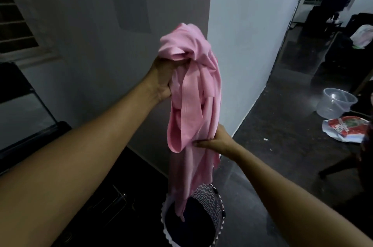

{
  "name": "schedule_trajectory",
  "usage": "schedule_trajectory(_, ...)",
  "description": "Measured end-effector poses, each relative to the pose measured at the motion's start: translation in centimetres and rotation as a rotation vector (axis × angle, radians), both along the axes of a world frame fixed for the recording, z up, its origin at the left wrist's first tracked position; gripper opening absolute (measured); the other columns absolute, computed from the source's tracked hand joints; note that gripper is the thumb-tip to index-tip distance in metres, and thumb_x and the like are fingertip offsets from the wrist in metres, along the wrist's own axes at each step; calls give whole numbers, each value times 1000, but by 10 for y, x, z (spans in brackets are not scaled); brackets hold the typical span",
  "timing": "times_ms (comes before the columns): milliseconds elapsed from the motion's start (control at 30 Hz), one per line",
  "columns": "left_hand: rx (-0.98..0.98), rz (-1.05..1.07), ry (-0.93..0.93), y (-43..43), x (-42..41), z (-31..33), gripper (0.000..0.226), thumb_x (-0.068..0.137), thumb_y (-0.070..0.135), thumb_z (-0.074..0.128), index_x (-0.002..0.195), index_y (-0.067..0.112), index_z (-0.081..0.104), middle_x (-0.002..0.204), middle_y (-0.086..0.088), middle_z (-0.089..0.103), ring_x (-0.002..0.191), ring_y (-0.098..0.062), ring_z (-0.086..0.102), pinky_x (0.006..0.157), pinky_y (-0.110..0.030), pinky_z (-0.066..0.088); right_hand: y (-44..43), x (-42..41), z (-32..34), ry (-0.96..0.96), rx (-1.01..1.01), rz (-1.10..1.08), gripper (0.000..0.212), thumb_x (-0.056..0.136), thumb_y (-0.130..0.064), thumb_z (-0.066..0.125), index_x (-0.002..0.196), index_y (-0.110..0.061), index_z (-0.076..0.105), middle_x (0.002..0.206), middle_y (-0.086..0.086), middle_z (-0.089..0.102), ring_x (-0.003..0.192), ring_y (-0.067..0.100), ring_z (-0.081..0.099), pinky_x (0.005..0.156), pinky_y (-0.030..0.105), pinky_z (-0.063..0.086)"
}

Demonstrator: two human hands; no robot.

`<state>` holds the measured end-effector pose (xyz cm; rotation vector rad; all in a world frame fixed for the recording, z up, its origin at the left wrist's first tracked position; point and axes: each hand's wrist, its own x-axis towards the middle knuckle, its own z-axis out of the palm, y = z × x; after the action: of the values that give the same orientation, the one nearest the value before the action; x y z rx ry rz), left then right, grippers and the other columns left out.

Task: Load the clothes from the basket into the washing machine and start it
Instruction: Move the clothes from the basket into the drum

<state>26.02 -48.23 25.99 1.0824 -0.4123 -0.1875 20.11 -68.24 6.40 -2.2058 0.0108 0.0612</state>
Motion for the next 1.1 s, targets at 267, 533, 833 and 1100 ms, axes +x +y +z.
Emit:
schedule_trajectory(267,126,131,-33,72,11,8,29,75,9,76,103,9,69,106,-14,70,102,-27,68,95,-42,55,17,11,48,39,630,-382,16,99,-17,55,97,-15,70,99,12,75,88,26,71,87,47,58)
schedule_trajectory(533,487,311,2,104,3,-57,50,51,20,96,97,16,77,99,-3,78,95,-18,74,87,-34,58,14,25,116,-97,1044,-499,24,106,-29,46,97,-18,65,85,0,72,73,14,67,60,27,56)
schedule_trajectory(833,761,191,35,50,-22,-90,108,31,45,90,131,19,59,121,15,63,114,-7,61,92,-22,50,59,41,168,48,1160,-315,46,104,-42,49,130,-6,61,110,12,72,93,24,65,68,32,56)
schedule_trajectory(1100,165,547,276,54,-29,-72,86,36,23,80,119,14,63,100,2,70,97,-23,66,86,-36,55,99,49,181,163,1077,-114,40,108,-36,36,84,-14,59,50,-1,58,50,15,50,42,16,34)
